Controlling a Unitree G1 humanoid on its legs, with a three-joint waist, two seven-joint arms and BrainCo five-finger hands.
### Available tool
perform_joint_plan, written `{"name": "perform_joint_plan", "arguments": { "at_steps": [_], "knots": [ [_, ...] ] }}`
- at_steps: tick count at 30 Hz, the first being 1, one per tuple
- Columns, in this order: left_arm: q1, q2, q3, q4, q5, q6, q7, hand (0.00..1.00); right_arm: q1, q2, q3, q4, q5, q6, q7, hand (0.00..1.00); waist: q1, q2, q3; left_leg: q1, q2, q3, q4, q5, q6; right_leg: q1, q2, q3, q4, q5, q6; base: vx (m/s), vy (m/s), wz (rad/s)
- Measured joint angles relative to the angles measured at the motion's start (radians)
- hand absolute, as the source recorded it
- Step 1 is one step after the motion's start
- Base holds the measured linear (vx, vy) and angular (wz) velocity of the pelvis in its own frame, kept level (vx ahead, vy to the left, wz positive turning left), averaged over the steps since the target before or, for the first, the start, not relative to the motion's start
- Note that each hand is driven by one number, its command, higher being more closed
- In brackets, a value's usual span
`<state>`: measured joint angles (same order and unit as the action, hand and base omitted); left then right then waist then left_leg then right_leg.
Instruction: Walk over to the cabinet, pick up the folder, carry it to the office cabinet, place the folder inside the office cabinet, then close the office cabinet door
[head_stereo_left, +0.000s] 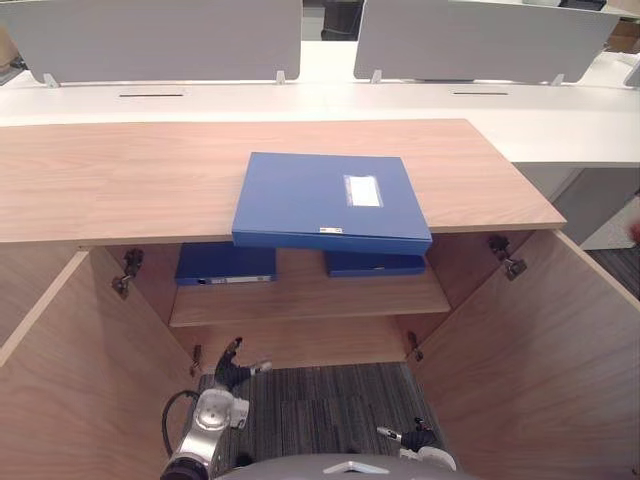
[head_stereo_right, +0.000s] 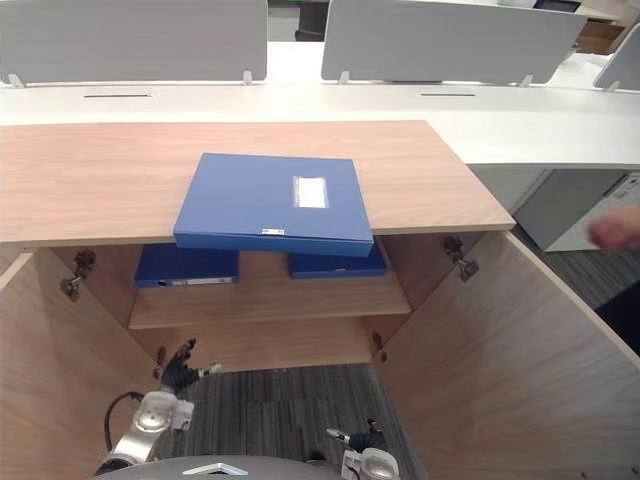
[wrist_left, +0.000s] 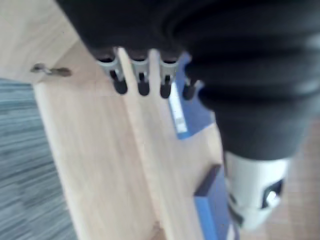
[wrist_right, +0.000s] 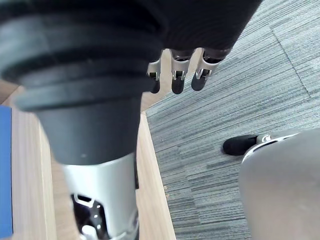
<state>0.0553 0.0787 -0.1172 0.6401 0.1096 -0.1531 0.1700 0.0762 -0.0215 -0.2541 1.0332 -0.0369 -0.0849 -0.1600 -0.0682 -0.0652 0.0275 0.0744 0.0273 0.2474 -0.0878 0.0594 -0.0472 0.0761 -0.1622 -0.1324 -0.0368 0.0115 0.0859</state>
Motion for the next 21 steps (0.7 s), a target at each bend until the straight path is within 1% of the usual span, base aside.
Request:
{"name": "perform_joint_plan", "arguments": {
  "at_steps": [5,10,12,14,16,20,21],
  "knots": [
    [0.016,0.001,0.032,-0.216,-0.03,-0.017,0.044,0.0,0.005,-0.006,0.019,-0.003,-0.003,-0.002,-0.004,0.0,0.001,-0.001,0.0,0.003,-0.002,-0.017,0.0,-0.002,-0.002,0.01,-0.003,-0.019,0.012,-0.013,0.0,0.0,-0.003,0.1],
    [0.016,0.001,0.046,-0.354,-0.031,-0.041,0.084,0.0,0.01,-0.008,0.056,-0.005,-0.011,-0.003,-0.003,0.0,0.003,-0.004,-0.005,0.016,-0.001,-0.028,0.0,-0.002,0.001,0.029,-0.004,-0.033,0.012,-0.024,0.003,0.02,-0.007,0.08],
    [0.016,0.002,0.05,-0.391,-0.034,-0.051,0.089,0.0,0.01,-0.01,0.065,-0.005,-0.011,-0.003,-0.003,0.0,0.003,-0.005,-0.005,0.016,-0.001,-0.029,0.0,-0.002,0.0,0.03,-0.003,-0.034,0.012,-0.026,0.001,0.01,-0.005,0.02],
    [0.014,0.003,0.058,-0.442,-0.059,-0.067,0.099,0.0,0.009,-0.022,0.088,-0.005,-0.012,-0.003,-0.002,0.0,0.003,-0.009,-0.007,0.017,-0.001,-0.029,0.0,-0.003,-0.001,0.032,-0.003,-0.035,0.012,-0.026,0.0,0.0,0.0,0.0],
    [0.014,0.006,0.067,-0.476,-0.069,-0.071,0.111,0.0,0.009,-0.022,0.095,-0.005,-0.022,-0.003,-0.002,0.0,0.003,-0.012,-0.008,0.023,-0.001,-0.029,0.0,-0.004,-0.002,0.039,-0.003,-0.037,0.013,-0.027,-0.002,0.0,0.0,0.0],
    [0.017,0.019,0.078,-0.494,-0.109,-0.078,0.127,0.0,0.012,-0.026,0.126,-0.004,-0.049,-0.002,-0.002,0.0,0.004,-0.019,-0.009,0.051,0.0,-0.028,0.0,-0.01,-0.003,0.065,-0.002,-0.038,0.013,-0.033,-0.011,0.0,0.0,0.0],
    [0.017,0.019,0.077,-0.51,-0.11,-0.086,0.125,0.0,0.012,-0.026,0.134,-0.004,-0.049,-0.002,-0.001,0.0,0.007,-0.022,-0.009,0.05,0.0,-0.028,0.0,-0.01,-0.003,0.064,-0.002,-0.038,0.014,-0.033,-0.011,0.0,0.0,0.0]
  ]
}}
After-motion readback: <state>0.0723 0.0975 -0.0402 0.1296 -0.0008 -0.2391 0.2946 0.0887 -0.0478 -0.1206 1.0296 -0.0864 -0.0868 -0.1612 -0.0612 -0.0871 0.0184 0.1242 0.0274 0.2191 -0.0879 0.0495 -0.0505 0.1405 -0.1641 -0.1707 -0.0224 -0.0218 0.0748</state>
